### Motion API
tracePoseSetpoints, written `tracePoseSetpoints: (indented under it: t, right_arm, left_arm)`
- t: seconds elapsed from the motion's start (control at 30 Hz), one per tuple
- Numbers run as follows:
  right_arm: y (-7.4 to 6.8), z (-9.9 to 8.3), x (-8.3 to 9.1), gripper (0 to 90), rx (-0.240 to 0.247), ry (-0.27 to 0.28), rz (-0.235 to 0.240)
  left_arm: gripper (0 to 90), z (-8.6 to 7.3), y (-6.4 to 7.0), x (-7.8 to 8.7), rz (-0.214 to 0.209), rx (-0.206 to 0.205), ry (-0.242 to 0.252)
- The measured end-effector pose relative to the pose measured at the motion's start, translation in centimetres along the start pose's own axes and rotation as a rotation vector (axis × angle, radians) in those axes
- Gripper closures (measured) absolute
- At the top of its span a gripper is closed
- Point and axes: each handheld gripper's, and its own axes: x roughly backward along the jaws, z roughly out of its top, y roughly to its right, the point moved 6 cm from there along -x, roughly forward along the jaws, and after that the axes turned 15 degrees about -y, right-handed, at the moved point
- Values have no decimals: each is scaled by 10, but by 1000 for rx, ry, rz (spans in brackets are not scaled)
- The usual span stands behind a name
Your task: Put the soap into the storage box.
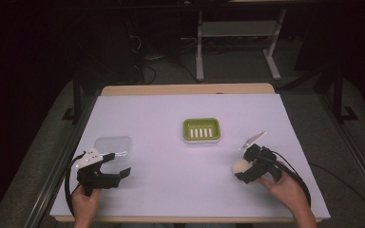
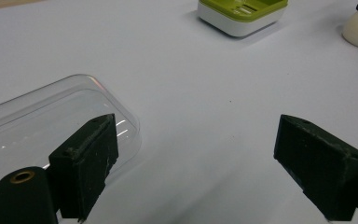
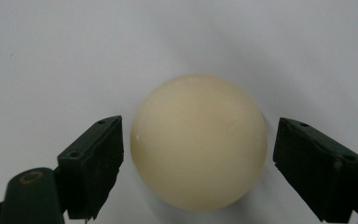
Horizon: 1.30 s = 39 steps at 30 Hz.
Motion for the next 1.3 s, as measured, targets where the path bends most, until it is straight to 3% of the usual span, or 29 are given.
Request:
tracePoseSetpoints:
  t: [0.23,1.3]
  right_arm:
    - [0,-1,-8,159,-11,-18,-1]
    - [-1,3,-13,228,-7,-54,-19]
  left_arm:
    - [128,0,-1,-1,-8,-1,-6]
    - [128,-2,-3,-1,-11,14,-11]
